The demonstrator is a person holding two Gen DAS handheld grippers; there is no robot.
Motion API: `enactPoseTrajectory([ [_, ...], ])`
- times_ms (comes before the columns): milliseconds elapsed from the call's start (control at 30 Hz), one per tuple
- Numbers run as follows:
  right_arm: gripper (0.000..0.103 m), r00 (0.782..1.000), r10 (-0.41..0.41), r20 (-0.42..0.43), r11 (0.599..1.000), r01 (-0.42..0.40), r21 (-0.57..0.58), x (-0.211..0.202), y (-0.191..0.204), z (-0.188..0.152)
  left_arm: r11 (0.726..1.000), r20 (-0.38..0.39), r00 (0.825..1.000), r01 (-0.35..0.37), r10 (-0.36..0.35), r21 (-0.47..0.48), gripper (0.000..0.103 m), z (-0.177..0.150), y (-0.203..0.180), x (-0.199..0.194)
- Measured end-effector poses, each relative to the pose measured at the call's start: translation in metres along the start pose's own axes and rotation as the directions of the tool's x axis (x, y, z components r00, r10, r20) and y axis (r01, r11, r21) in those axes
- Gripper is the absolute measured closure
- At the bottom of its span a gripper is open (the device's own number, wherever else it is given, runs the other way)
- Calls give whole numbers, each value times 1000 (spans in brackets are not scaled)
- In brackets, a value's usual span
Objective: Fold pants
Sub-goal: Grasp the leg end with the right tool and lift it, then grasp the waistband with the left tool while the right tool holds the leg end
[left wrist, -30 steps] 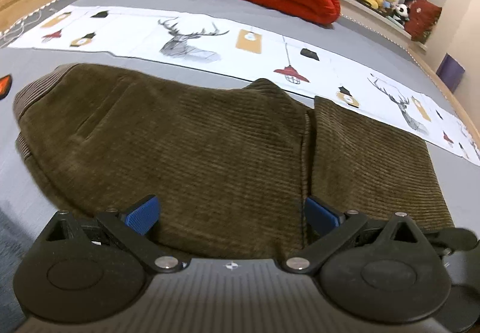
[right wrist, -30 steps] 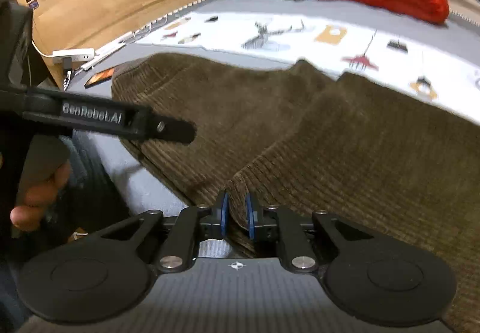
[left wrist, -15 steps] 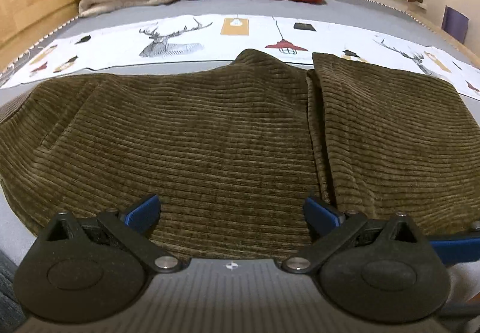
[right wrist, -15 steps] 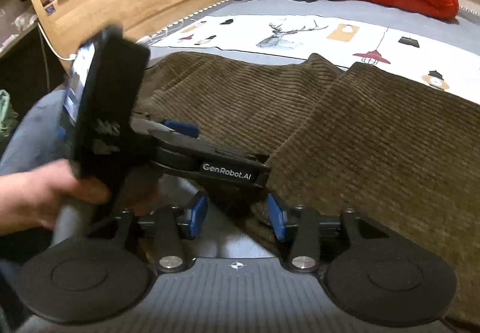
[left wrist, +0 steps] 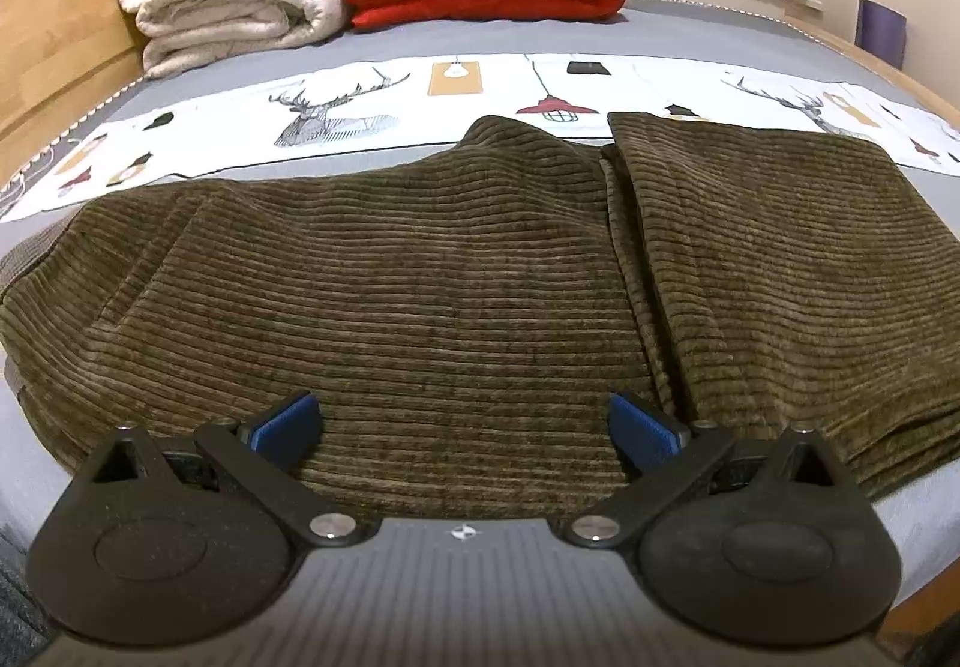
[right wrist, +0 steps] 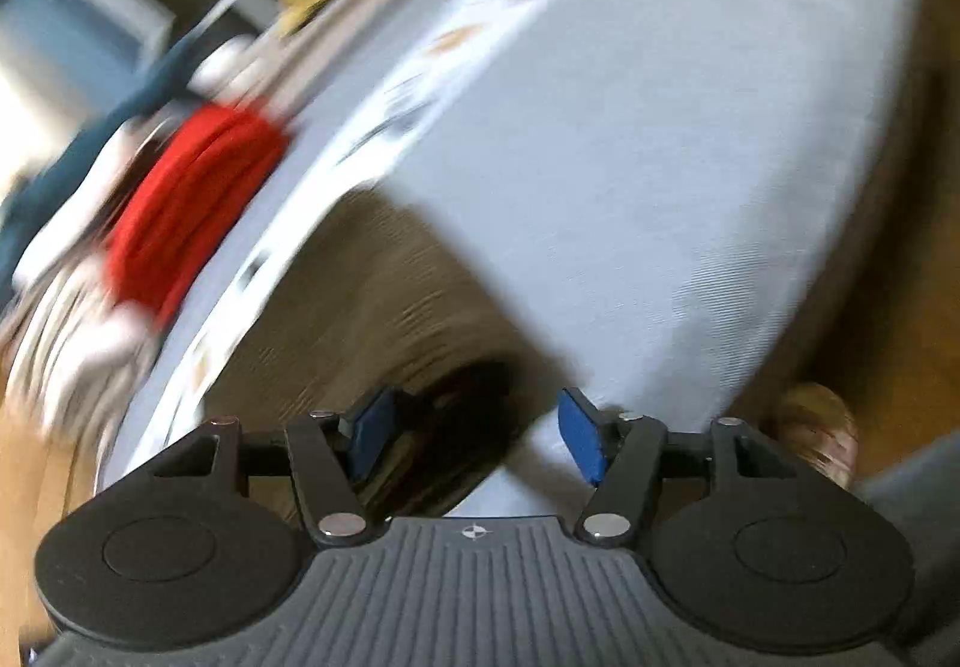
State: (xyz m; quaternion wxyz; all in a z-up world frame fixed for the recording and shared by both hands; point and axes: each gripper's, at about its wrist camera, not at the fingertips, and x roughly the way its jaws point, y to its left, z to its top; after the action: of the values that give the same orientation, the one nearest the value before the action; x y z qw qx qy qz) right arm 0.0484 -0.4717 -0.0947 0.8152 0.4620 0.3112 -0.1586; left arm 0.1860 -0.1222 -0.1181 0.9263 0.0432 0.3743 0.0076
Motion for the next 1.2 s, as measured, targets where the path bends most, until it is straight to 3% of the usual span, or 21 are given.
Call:
enactPoseTrajectory([
  [67, 39, 999, 46, 8, 999, -47, 22, 4, 3, 5, 1000, 2, 1000, 0, 0, 2, 0, -1, 0, 0],
  [133, 38, 997, 74, 34, 997, -73, -35, 6, 16, 5, 1000, 8, 1000, -3, 3, 4, 0, -2, -1, -1],
  [267, 33, 997, -50, 63, 996, 54, -66, 26, 29, -7, 1000, 25, 1000, -13, 12, 28, 0, -5, -2, -2],
  [333, 31, 999, -28, 26, 997, 30, -75, 36, 33, -21, 999, 32, 999, -20, 19, 46, 0, -7, -3, -3],
  [433, 22, 999, -41, 31, 980, 46, -194, 42, 47, -33, 995, 58, 998, -35, 30, 92, 0, -11, -7, -4],
  [500, 24, 1000, -11, 7, 984, 12, -180, 43, 48, -33, 991, 85, 995, -56, 46, 123, 0, -14, -11, -6],
  [567, 48, 1000, -5, 13, 989, 7, -148, 39, 44, -33, 990, 93, 994, -62, 51, 125, 0, -15, -12, -7],
  [633, 61, 999, -18, 36, 980, 25, -200, 34, 46, -36, 994, 73, 997, -44, 37, 101, 0, -13, -9, -5],
  [767, 70, 998, -16, 63, 975, 29, -219, 34, 56, -37, 998, -28, 998, 55, -55, 9, 0, 2, 13, -7],
  [833, 72, 997, -34, 67, 973, 48, -225, 34, 60, -36, 990, -37, 994, 103, -107, -101, 0, 13, 39, -19],
  [900, 74, 993, -68, 100, 938, 98, -331, 34, 79, -40, 970, -37, 989, 135, -146, -204, 0, 28, 72, -30],
  [967, 76, 987, -64, 145, 885, 123, -449, 29, 105, -44, 952, -27, 990, 125, -138, -279, 0, 46, 115, -40],
  [1100, 77, 976, 15, 217, 779, 124, -615, 20, 164, -55, 922, 22, 999, 42, -36, -385, 0, 70, 198, -49],
  [1200, 77, 955, 123, 269, 664, 123, -738, 17, 212, -83, 869, 38, 999, 44, -29, -493, 0, 65, 265, -45],
])
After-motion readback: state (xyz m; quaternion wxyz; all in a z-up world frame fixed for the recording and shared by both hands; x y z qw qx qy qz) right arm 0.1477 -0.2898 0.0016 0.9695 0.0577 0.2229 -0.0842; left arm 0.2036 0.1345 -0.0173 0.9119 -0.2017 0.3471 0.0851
